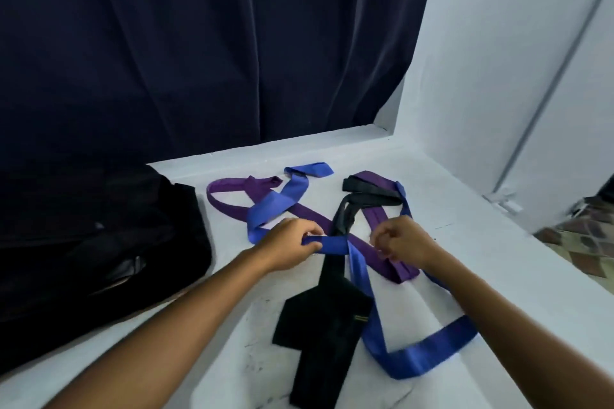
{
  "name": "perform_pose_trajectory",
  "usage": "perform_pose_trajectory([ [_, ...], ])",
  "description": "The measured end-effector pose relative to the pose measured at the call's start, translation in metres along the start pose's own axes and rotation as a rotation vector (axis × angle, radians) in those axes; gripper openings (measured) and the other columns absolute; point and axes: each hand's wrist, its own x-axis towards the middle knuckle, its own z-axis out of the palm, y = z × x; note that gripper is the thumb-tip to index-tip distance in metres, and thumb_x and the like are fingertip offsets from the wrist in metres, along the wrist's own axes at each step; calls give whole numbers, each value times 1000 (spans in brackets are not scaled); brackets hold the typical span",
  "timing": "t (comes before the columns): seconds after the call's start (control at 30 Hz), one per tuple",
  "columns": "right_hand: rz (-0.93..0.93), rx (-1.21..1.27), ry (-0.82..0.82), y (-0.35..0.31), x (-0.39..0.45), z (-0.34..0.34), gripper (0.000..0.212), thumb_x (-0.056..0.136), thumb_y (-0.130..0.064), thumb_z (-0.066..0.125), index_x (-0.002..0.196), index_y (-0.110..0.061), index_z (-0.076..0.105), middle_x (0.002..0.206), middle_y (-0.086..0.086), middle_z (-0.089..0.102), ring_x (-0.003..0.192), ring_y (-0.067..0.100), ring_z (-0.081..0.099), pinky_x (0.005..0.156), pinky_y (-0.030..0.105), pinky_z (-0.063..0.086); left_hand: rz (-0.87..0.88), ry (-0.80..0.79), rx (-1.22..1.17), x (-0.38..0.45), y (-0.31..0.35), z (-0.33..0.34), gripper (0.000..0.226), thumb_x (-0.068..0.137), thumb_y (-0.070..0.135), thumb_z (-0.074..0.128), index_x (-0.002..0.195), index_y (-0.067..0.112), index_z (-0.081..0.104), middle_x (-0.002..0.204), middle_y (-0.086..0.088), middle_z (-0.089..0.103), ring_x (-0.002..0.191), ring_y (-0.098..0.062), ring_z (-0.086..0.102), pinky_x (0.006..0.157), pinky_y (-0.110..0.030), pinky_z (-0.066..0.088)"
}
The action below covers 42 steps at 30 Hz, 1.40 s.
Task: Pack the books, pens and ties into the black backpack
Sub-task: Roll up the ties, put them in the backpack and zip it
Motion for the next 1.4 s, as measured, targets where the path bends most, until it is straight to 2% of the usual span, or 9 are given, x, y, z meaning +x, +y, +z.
perform_pose_trajectory([
  [0.1, -10, -124, -85, 11, 13, 18, 11, 90, -18, 66, 80, -16, 65, 70, -5, 61, 57, 10, 60, 55, 20, 50, 22, -12, 91, 20, 8, 24, 45, 97, 26, 58, 141, 25, 51, 141, 4, 52, 131, -16, 39, 109, -32, 33],
  [0.2, 23, -105, -99, 13, 27, 34, 22, 85, -34, 72, 94, -15, 64, 81, 1, 65, 68, 15, 66, 61, 28, 56, 66, -19, 246, 38, 14, 39, 48, 96, 29, 58, 143, 31, 48, 138, 1, 49, 127, -20, 38, 104, -38, 36],
  [0.43, -19, -79, -118, 22, 39, 43, 12, 81, -25, 76, 87, -16, 70, 82, -3, 64, 75, 11, 62, 71, 29, 56, 145, 94, 150, 54, 4, 49, 15, 83, 26, 76, 96, 20, 79, 109, 0, 59, 105, -16, 46, 93, -36, 43],
  [0.6, 0, 147, -198, 6, 38, 14, 13, 84, -21, 74, 82, -10, 67, 72, -4, 60, 65, 6, 54, 55, 12, 42, 301, 193, 27, 58, 4, 30, 12, 79, 27, 71, 79, 17, 78, 98, 4, 64, 96, -9, 46, 85, -31, 44],
  [0.73, 145, 541, -413, -7, 33, -9, 14, 91, -18, 66, 81, -10, 62, 76, 4, 68, 65, 13, 64, 61, 24, 52, 368, 276, 61, 60, 7, -5, 12, 83, 26, 71, 82, 15, 77, 95, 9, 60, 95, -7, 44, 84, -25, 40],
  [1.03, 44, 878, -617, -26, 23, -36, 12, 88, -17, 62, 93, -7, 66, 92, 11, 64, 80, 21, 63, 72, 32, 52, 332, 358, 63, 61, -7, -61, 2, 83, 15, 76, 85, 15, 76, 92, 10, 62, 95, -17, 53, 81, -42, 49],
  [1.13, -2, 968, -604, -41, 24, -51, 23, 87, -16, 58, 102, 0, 66, 96, 17, 67, 82, 26, 66, 79, 38, 54, 234, 137, -106, 55, 4, -70, 23, 77, 13, 80, 91, 30, 73, 106, 12, 67, 107, -9, 56, 86, -34, 46],
  [1.27, -53, 920, -567, -69, 20, -74, 21, 92, -12, 50, 89, -2, 68, 71, 14, 68, 59, 21, 67, 58, 31, 58, 141, -149, -742, 50, 49, -71, 37, 83, 20, 55, 119, 25, 65, 125, 8, 66, 124, -10, 56, 106, -33, 42],
  [1.4, -95, 801, -523, -88, 15, -85, 25, 98, -14, 47, 91, 1, 67, 67, 13, 67, 54, 20, 65, 56, 29, 57, 100, -197, -1026, 54, 91, -55, 45, 102, 41, 36, 82, 17, 69, 76, -5, 66, 77, -22, 62, 81, -33, 48],
])
